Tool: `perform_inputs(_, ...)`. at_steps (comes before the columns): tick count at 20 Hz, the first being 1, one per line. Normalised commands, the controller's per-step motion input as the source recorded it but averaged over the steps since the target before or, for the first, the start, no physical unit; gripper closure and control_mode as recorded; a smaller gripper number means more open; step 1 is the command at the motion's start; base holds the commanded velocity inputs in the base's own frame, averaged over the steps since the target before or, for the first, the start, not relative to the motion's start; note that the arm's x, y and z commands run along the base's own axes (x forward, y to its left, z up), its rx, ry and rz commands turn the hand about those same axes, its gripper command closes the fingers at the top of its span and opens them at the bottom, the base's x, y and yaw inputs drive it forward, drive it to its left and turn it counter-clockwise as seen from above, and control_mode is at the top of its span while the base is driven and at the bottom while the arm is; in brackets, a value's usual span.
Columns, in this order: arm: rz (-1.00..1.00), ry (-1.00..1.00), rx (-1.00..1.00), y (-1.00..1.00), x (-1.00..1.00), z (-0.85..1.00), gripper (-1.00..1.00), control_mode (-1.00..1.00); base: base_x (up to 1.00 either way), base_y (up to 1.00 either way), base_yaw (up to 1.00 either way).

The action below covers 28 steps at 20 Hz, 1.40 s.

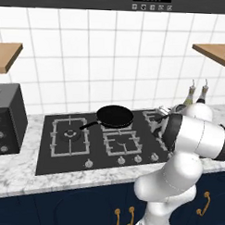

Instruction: Pick the kettle from the counter and place it on a stove burner. Then turn the burner on.

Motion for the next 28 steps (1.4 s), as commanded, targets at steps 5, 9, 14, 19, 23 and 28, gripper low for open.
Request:
perform_inputs(5, 0.00, 0.00, 0.00, 0.00, 0.00, 0.15, -1.00, -1.00, 0.00, 0.00, 0.00)
perform_inputs(9, 0.00, 0.00, 0.00, 0.01, 0.00, 0.62, -1.00, -1.00, 0.00, 0.00, 0.00)
perform_inputs(14, 0.00, 0.00, 0.00, 0.01, -0.12, 0.90, -1.00, -1.00, 0.00, 0.00, 0.00)
perform_inputs(19, 0.12, 0.00, 0.00, 0.11, -0.67, 0.79, -1.00, -1.00, 0.00, 0.00, 0.00)
perform_inputs(23, 0.35, 0.01, 0.00, 0.30, -0.85, 0.44, -1.00, -1.00, 0.00, 0.00, 0.00)
perform_inputs(28, 0.41, 0.09, 0.00, 0.07, -0.99, 0.04, -1.00, -1.00, 0.00, 0.00, 0.00)
